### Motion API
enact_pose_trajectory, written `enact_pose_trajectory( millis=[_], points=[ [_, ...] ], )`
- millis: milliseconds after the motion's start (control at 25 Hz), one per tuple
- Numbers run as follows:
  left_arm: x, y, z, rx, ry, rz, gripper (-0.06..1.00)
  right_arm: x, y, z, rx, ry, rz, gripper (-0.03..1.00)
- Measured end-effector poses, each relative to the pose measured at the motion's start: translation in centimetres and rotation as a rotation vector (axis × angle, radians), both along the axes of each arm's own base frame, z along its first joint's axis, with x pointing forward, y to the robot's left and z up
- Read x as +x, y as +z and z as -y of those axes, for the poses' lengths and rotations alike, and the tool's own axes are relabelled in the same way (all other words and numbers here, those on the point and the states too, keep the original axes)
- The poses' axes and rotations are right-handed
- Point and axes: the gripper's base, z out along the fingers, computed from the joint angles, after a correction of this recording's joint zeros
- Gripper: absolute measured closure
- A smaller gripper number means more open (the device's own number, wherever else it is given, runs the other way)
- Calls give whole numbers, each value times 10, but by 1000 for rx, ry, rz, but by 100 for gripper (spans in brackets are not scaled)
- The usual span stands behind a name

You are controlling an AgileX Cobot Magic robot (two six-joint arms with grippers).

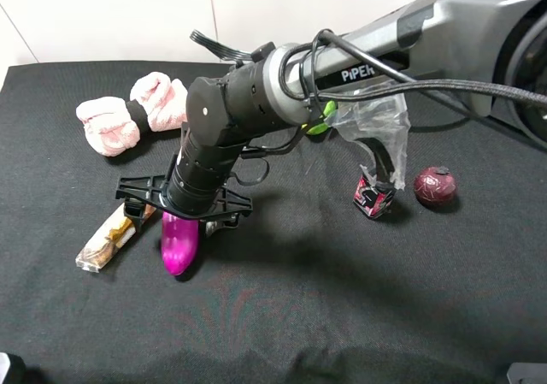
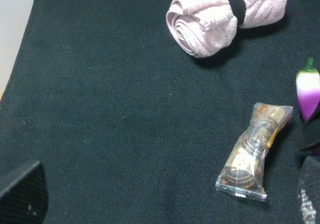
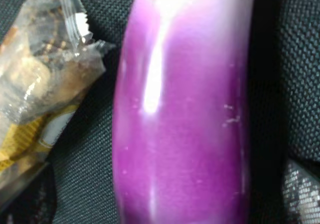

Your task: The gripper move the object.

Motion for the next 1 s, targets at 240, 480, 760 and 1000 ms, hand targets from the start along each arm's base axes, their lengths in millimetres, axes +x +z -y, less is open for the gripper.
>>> enact_pose_trajectory(
  millis=[240, 480, 760, 1000],
  points=[
    [0, 0, 0, 0, 0, 0, -5, -2, 2, 2, -23, 32, -2, 28],
    [0, 0, 0, 0, 0, 0, -5, -3, 11, 10, -60, 95, 8, 27],
    [0, 0, 0, 0, 0, 0, -5, -1, 40, 13, -47, 140, 81, 27],
    [0, 0, 0, 0, 0, 0, -5, -1, 70, 20, -58, 195, 149, 27]
  ],
)
